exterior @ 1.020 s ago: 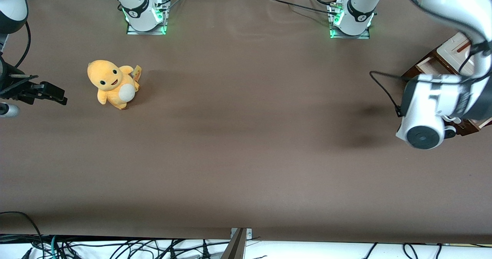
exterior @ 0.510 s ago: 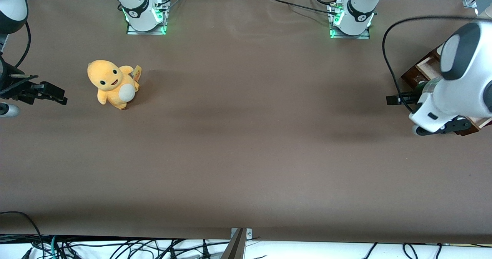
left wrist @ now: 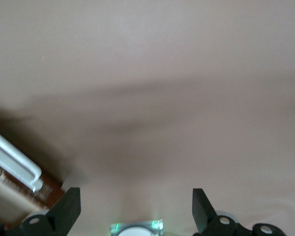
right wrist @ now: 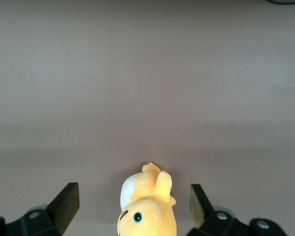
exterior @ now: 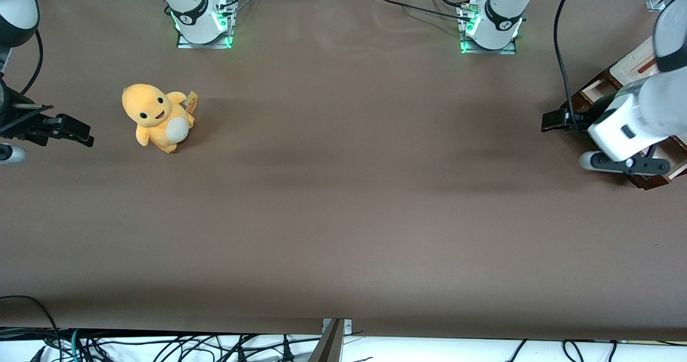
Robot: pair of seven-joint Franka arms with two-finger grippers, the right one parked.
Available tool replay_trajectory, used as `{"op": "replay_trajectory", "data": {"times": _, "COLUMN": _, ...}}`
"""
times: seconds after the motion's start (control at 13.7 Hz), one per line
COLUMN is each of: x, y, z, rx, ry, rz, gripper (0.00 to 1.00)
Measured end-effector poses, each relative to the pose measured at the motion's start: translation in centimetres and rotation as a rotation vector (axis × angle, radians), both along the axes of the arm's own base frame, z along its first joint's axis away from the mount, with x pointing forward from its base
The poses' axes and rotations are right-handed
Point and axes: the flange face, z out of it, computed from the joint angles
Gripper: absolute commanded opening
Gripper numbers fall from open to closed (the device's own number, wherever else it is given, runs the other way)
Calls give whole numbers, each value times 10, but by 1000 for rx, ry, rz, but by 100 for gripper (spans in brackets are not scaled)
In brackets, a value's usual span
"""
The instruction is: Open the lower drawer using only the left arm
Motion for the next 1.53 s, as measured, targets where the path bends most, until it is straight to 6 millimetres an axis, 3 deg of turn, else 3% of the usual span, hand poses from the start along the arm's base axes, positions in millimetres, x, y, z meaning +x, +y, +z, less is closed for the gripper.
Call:
{"op": "replay_trajectory", "data": {"times": 0.15, "x": -8, "y": 4, "z": -2, "rx": -4, "ry": -60, "rz": 6, "gripper": 100}}
{"op": "replay_trajectory", "data": {"times": 0.36, "x": -39, "y": 11, "z": -22, "rx": 49, "ry": -100, "rz": -1, "gripper": 100}}
{"op": "replay_trajectory", "data": {"times": 0.58, "x": -60, "y": 14, "z": -19, "rx": 63, "ry": -114, "rz": -3, "gripper": 100}}
{"op": "replay_trajectory", "data": {"times": 0.95, "x": -62, "y": 16, "z": -13, "rx": 69, "ry": -118, "rz": 35, "gripper": 100}}
{"op": "replay_trajectory", "data": {"times": 1.53, "x": -60, "y": 44, "z": -9, "rx": 70, "ry": -124, "rz": 86, "gripper": 100}}
